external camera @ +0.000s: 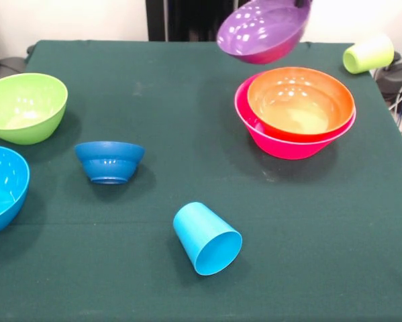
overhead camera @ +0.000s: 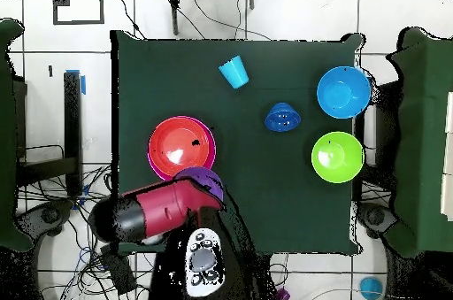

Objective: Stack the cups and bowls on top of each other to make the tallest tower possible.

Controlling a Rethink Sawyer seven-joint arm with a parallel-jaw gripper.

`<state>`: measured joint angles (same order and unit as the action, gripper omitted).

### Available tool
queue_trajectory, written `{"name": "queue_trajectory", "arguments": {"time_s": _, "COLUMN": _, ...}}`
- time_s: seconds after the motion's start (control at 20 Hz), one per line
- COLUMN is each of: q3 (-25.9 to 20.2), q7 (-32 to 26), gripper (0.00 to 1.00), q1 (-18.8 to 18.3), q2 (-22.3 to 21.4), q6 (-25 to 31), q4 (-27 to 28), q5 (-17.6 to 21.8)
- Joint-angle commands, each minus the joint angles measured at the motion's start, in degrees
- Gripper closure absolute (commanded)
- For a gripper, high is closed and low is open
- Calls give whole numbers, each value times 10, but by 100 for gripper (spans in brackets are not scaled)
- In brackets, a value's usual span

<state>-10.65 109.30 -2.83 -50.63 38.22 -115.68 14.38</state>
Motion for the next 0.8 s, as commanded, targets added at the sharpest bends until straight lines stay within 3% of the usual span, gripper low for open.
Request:
{"name": "queue_trajectory", "arguments": {"time_s": 0.05, "q3": -3, "q7": 98, "gripper": 100, "q1": 33, "q2": 34, "q6": 63, "q4": 55, "q5": -32}}
{"name": "queue_trajectory", "arguments": {"time_s": 0.5, "q3": 18, "q7": 102, "gripper": 100, "q1": 65, "q2": -4, "q6": 45, "q4": 6, "q5": -55}}
{"name": "queue_trajectory", "arguments": {"time_s": 0.8, "q3": 31, "q7": 135, "gripper": 100, "q1": 116, "q2": -17, "q6": 40, "q4": -7, "q5": -73}}
